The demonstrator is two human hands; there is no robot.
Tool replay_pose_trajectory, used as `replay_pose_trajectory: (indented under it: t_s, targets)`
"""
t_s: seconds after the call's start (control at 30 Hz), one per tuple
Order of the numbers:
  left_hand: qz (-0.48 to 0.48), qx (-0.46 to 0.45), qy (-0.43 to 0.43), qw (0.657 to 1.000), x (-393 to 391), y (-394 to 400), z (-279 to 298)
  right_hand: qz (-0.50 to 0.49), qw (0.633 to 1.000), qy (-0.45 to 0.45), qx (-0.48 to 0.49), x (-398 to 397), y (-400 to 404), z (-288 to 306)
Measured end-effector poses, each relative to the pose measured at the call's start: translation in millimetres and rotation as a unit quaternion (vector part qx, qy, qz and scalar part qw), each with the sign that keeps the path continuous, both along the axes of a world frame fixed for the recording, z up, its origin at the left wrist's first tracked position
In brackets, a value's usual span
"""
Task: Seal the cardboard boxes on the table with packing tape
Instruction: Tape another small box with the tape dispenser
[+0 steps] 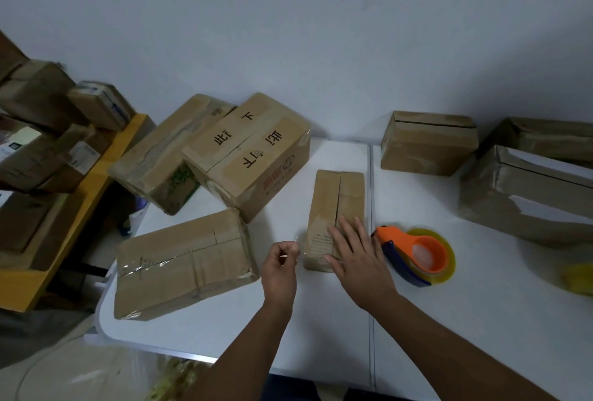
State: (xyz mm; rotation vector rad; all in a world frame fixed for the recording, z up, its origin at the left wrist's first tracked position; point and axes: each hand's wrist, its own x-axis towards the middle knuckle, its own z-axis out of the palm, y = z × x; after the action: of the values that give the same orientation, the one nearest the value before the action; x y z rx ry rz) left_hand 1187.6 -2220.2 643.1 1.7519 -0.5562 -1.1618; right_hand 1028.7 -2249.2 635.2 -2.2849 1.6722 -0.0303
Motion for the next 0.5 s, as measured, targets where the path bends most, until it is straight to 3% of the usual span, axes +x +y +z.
replay_pose_trajectory:
  t_s: [0.33,0.5]
  targets:
    - [-0.090,0.128,-0.007,0.988,10.4,-19.2,-11.3,0.007,1.000,-0.020,0.005,1.3,-0.2,-4.1]
    - [-0.048,0.065,0.008,0.997,4.6,-12.3,7.4,0.009,1.000,-0.026,0.002,-0.4,-1.6,-3.4]
